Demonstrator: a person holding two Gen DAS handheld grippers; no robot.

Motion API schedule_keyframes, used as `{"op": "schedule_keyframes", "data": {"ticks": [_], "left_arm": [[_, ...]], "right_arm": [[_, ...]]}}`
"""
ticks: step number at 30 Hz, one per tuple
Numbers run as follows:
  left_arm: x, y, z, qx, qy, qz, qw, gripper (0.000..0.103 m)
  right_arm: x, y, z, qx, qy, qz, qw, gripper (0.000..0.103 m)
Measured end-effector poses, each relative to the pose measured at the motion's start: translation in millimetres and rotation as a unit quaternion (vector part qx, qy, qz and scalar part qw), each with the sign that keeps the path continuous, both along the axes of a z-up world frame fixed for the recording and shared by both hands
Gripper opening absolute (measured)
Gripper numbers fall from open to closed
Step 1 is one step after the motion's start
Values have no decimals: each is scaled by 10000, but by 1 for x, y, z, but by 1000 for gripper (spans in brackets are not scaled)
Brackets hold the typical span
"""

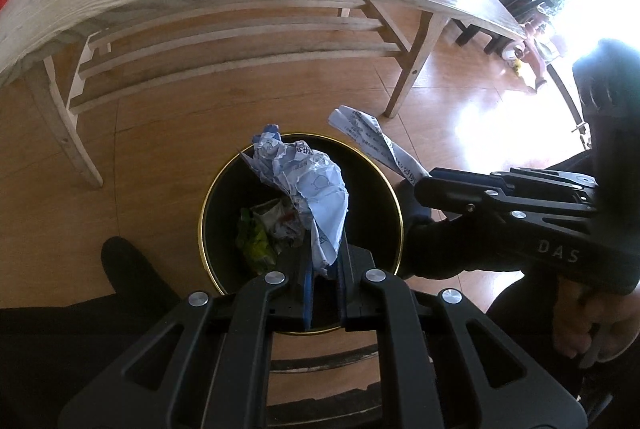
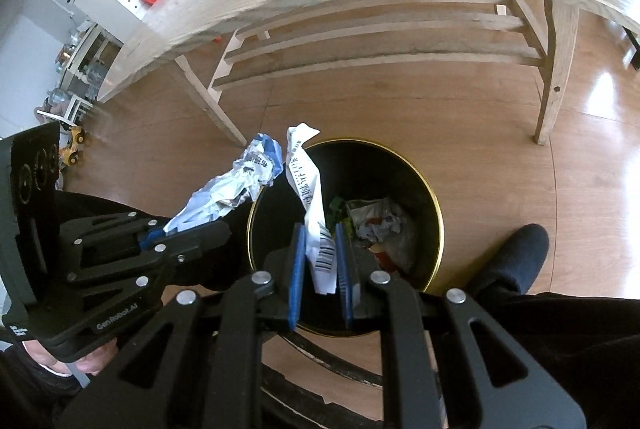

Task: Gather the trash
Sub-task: 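Open both tools to drop the wrapper and strip into the bin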

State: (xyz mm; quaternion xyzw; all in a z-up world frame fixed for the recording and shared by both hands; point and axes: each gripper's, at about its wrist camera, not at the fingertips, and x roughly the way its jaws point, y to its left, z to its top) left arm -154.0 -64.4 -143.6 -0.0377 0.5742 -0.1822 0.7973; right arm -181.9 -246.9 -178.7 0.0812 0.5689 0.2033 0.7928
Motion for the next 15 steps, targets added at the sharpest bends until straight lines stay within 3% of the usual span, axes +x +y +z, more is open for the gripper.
{"op": "schedule_keyframes", "data": {"ticks": [12, 13, 14, 15], "left_arm": [[2, -3, -2, 62, 72, -25, 10000, 9], [2, -2, -2, 76, 86, -24, 9999, 11], [2, -3, -3, 102, 100, -23, 9999, 22], [3, -3, -4, 133, 111, -15, 9998, 30]], "right_arm": [[3, -4, 2, 25, 2, -94, 10000, 16], [4, -5, 1, 32, 25, -122, 9999, 21], [5, -6, 1, 49, 55, -174, 9998, 27], [6, -9, 1, 67, 56, -212, 9997, 50]]}}
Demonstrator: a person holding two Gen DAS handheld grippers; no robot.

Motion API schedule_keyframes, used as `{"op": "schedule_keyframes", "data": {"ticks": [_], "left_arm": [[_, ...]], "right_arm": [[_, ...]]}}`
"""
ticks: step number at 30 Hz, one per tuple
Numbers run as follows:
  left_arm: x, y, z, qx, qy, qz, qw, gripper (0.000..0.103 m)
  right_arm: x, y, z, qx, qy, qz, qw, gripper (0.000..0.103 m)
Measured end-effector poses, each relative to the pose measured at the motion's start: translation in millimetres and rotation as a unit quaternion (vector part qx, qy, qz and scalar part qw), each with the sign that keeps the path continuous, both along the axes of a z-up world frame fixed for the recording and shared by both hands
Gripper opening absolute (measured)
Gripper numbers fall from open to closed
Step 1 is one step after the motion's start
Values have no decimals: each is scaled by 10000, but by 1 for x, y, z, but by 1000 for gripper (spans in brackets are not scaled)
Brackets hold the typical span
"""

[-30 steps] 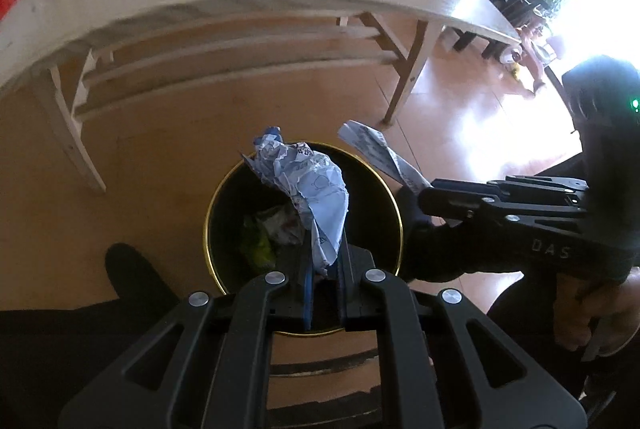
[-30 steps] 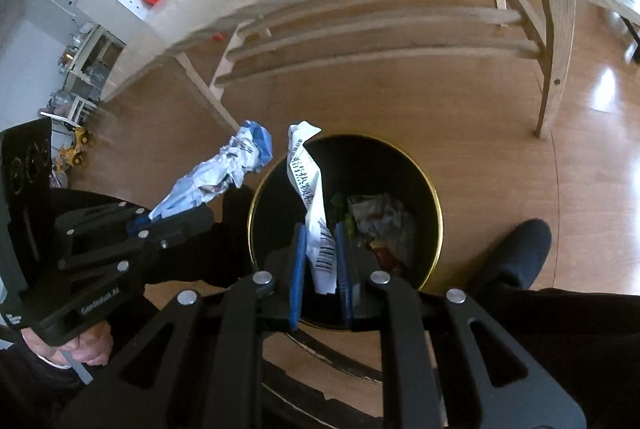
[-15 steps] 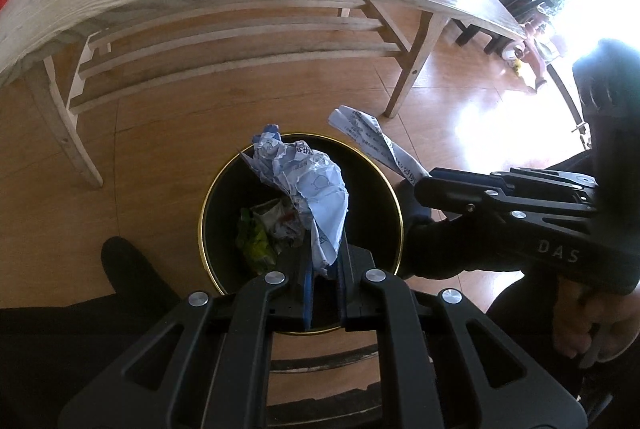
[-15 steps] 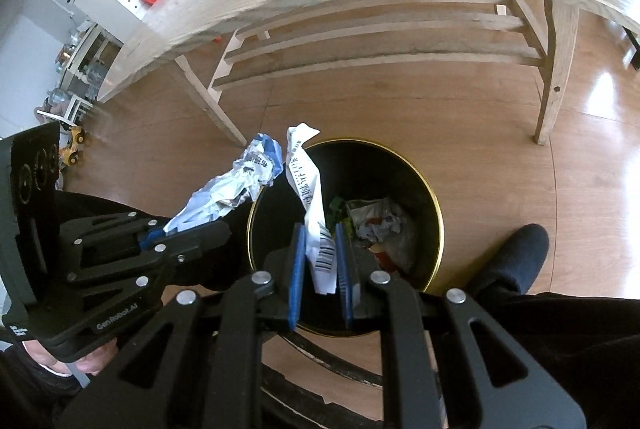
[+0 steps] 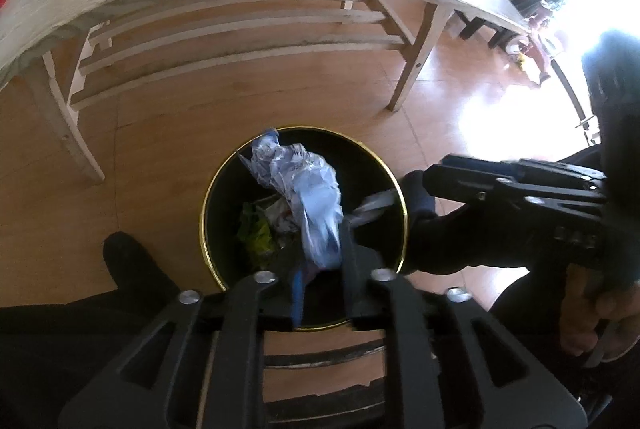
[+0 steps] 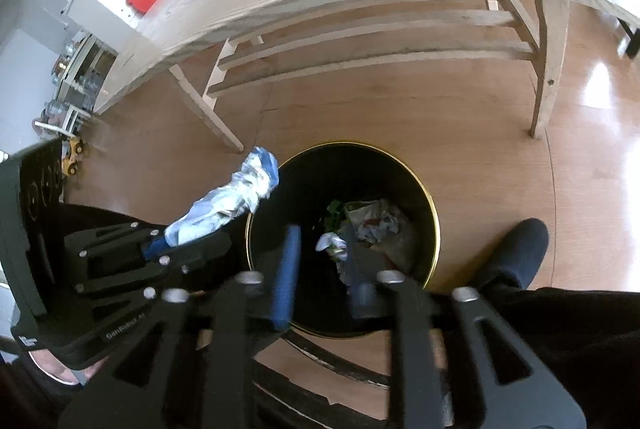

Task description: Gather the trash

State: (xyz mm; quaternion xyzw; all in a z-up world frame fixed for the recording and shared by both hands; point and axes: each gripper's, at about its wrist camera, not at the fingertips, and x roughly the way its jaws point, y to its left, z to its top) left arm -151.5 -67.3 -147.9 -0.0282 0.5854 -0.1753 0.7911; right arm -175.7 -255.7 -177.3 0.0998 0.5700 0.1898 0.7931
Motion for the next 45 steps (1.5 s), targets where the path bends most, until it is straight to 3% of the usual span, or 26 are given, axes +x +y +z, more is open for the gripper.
{"op": "schedule_keyframes", "data": {"ticks": [1, 2, 6, 12, 15, 17, 23, 26, 30, 36, 39, 45], "left_arm": [[0, 0, 0, 41, -5, 12, 10000, 55], [-1, -1, 1, 90, -56, 30, 9999, 72], [-3, -4, 6, 225, -229, -31, 9995, 75], [2, 0, 8, 254, -187, 71, 9995, 85], [13, 11, 22, 212, -264, 325, 9989, 89], [24, 18, 36, 174, -366, 446, 9982, 91], [70, 36, 107, 359, -1324, 698, 9881, 94], [107, 47, 144, 564, -1905, 950, 9754, 96], [152, 57, 174, 618, -2293, 1213, 9638, 96], [189, 74, 176, 709, -2684, 1520, 9486, 96], [199, 77, 169, 753, -2654, 1494, 9495, 96], [197, 71, 160, 968, -2685, 1384, 9484, 96]], "right_arm": [[1, -2, 1, 19, -24, -44, 10000, 67], [0, -5, 5, 44, -110, -99, 9999, 68], [1, -8, 9, 56, -201, -167, 9996, 69], [3, -7, 13, 21, -208, -231, 9995, 82], [13, -8, 21, -9, -154, -211, 9997, 84], [23, -7, 37, -110, -348, -202, 9991, 87], [67, -1, 113, -494, -1421, -223, 9884, 96], [105, -2, 152, -608, -1928, -385, 9786, 96], [147, -5, 179, -768, -2309, -584, 9682, 96], [196, -13, 177, -1128, -2664, -852, 9534, 96], [211, -20, 160, -1355, -2658, -1002, 9492, 96], [219, -16, 140, -1378, -2384, -945, 9567, 96]]}}
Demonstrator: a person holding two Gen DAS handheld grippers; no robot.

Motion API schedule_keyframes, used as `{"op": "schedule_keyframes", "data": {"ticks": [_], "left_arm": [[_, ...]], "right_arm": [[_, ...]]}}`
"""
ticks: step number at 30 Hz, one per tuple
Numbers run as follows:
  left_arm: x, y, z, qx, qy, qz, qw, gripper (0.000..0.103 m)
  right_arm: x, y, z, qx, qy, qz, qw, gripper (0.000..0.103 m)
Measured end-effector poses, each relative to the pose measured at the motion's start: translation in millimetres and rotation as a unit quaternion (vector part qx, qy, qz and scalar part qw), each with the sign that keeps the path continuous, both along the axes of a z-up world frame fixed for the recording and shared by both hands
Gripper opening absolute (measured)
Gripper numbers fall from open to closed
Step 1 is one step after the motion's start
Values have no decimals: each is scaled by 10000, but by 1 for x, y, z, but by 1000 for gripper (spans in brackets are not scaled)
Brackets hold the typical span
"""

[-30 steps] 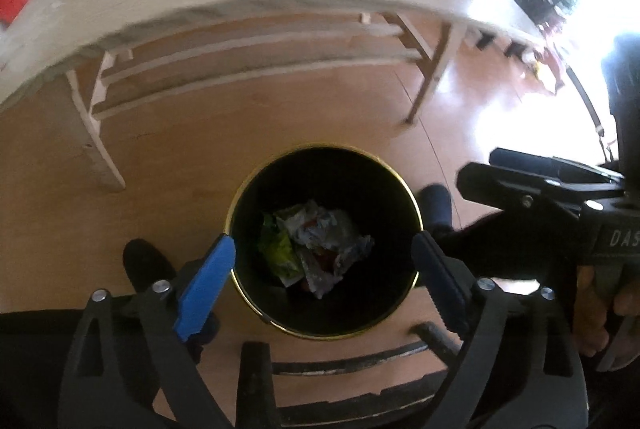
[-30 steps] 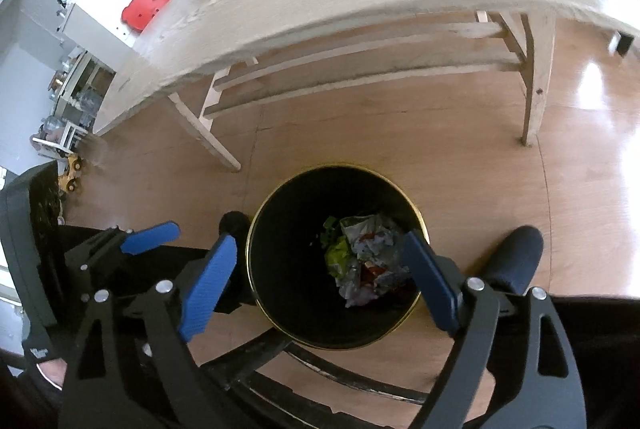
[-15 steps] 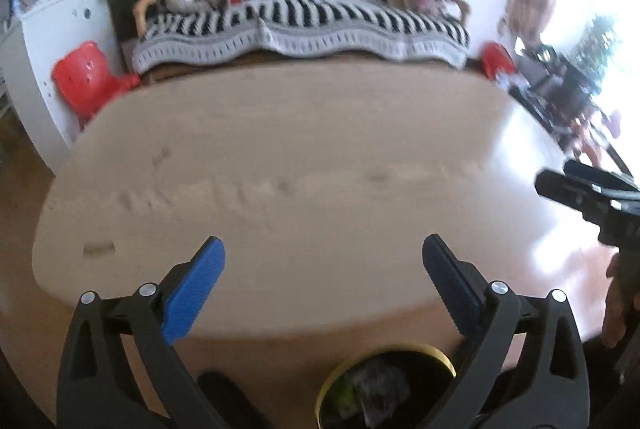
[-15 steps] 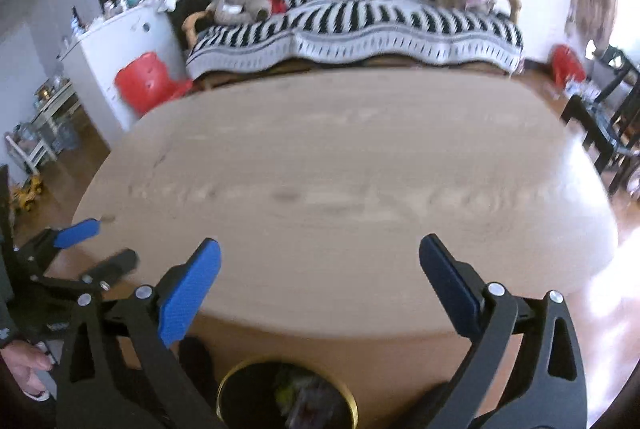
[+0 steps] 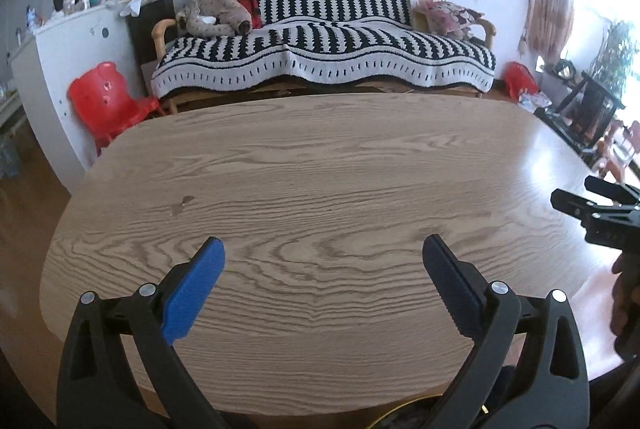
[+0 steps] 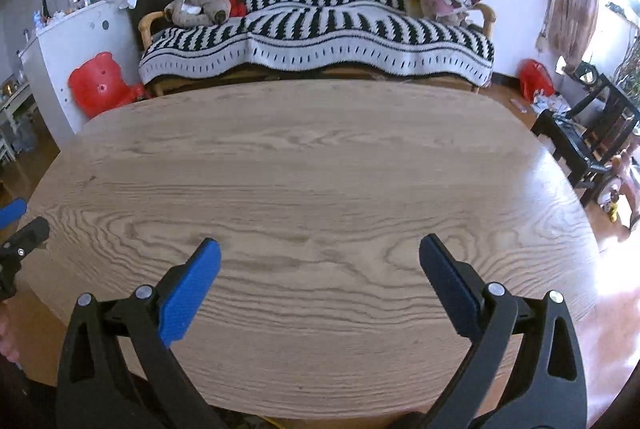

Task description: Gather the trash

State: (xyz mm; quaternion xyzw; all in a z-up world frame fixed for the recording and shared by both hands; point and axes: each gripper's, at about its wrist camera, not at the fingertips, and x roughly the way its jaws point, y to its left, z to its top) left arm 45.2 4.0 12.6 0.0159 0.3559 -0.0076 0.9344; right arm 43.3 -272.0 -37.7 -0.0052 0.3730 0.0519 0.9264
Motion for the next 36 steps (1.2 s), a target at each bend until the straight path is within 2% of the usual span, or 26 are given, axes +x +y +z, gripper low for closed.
{"op": "schedule_keyframes", "data": {"ticks": [13, 36], "left_arm": [[0, 9, -10, -99, 199, 167, 9996, 96], [-1, 12, -15, -114, 245, 205, 9994, 96]], "right_arm": [[-15, 12, -5, 13, 79, 123, 9999, 96], [-20, 11, -4, 121, 127, 94, 9998, 96]]}}
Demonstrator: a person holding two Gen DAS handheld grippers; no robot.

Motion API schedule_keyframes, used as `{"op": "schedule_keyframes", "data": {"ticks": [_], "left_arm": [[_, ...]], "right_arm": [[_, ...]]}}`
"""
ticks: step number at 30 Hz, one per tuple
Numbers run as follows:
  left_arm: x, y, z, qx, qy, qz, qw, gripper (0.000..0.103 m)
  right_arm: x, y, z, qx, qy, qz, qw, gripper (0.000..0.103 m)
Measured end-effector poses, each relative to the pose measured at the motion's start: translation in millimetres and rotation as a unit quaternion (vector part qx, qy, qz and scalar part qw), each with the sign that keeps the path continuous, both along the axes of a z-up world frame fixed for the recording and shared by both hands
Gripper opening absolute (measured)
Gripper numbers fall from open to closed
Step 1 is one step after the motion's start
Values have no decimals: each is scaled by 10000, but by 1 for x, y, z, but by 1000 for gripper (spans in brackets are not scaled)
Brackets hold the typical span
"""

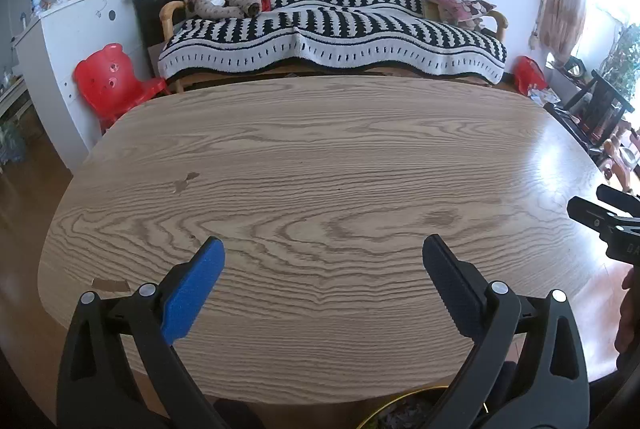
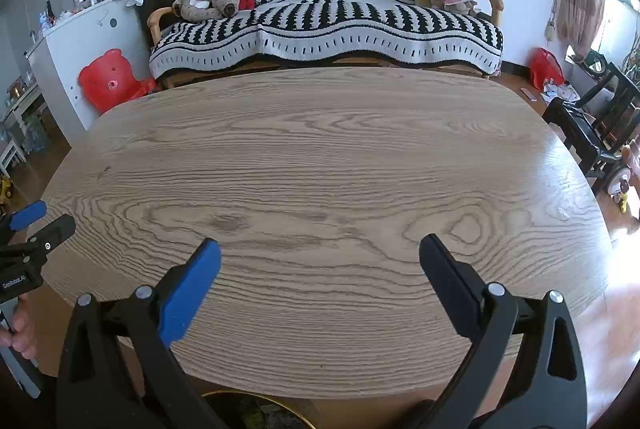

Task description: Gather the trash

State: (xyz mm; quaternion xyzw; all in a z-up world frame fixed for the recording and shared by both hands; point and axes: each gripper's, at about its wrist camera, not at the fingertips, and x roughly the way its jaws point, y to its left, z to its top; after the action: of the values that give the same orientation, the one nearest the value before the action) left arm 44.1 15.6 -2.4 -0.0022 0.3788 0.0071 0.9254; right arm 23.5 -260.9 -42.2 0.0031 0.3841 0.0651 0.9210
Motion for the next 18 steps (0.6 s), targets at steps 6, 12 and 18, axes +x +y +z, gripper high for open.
{"op": "schedule_keyframes", "data": {"ticks": [6, 12, 18], "left_arm": [[0, 1, 0, -2, 4, -1, 10000, 96], [-1, 0, -1, 18, 18, 5, 10000, 96], [0, 0, -1, 19, 25, 3, 10000, 96]], "right_arm": [[0, -1, 0, 4, 3, -2, 10000, 96], [0, 0, 0, 5, 1, 1, 10000, 96], [0, -1, 0, 6, 1, -2, 10000, 96]]}}
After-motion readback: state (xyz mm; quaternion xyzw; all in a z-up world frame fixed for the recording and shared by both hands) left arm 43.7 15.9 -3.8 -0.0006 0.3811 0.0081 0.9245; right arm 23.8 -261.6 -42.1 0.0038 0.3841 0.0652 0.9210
